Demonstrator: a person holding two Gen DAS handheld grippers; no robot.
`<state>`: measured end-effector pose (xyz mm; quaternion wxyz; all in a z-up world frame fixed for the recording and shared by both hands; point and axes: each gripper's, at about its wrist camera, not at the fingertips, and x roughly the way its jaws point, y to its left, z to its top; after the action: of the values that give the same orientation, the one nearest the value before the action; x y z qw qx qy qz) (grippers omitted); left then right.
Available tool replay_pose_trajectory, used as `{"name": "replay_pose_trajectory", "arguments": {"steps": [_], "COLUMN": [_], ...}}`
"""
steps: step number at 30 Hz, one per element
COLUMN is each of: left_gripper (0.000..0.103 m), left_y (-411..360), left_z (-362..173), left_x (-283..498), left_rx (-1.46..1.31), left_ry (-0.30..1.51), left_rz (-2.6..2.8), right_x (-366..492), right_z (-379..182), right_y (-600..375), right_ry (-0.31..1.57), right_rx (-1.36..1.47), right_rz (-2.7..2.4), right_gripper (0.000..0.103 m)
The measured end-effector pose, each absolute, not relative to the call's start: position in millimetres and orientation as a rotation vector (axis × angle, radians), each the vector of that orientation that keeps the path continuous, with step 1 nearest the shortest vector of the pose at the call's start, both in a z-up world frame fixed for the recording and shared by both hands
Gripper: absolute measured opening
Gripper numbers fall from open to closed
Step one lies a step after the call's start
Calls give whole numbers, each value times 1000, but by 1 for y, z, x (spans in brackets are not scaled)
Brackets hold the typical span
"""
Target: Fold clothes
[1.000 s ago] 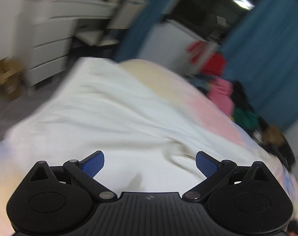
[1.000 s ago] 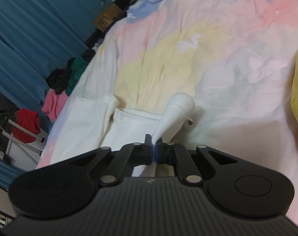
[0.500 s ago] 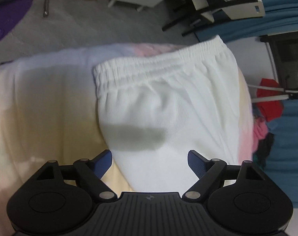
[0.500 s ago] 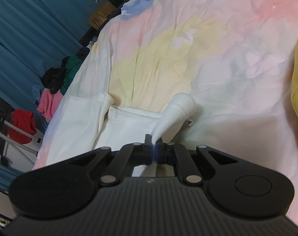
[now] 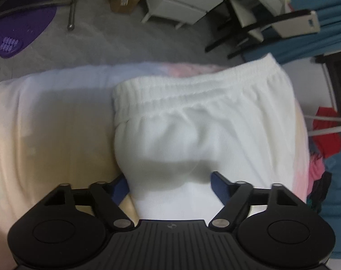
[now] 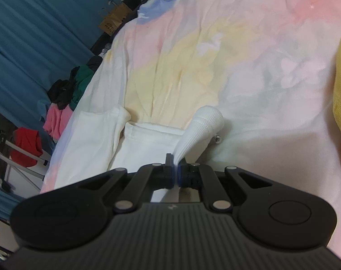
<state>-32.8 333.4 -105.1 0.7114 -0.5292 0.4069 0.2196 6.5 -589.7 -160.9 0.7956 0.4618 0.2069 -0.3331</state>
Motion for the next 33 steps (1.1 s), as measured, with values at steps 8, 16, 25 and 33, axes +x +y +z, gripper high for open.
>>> {"name": "replay_pose_trajectory", "arguments": {"steps": [8, 16, 25, 33], "left_gripper": [12, 8, 7, 8], "left_y": [333, 333, 331, 313], "left_z": [-89, -51, -13, -21], "left_x": [-50, -65, 12, 179], "left_rx": [-1195, -1176, -1168, -1028], "left_ry": [720, 541, 487, 533], "left_rz": [463, 302, 236, 296], "right_x": [-1, -32, 46, 237], "right_z": [-140, -120, -60, -55], "right_y": [-581, -576, -583, -586], "right_ry": [311, 230, 227, 294], "right_rx": [927, 902, 729, 536], "right_rz": [-673, -727, -710, -720], "right_gripper": [6, 5, 5, 5]}}
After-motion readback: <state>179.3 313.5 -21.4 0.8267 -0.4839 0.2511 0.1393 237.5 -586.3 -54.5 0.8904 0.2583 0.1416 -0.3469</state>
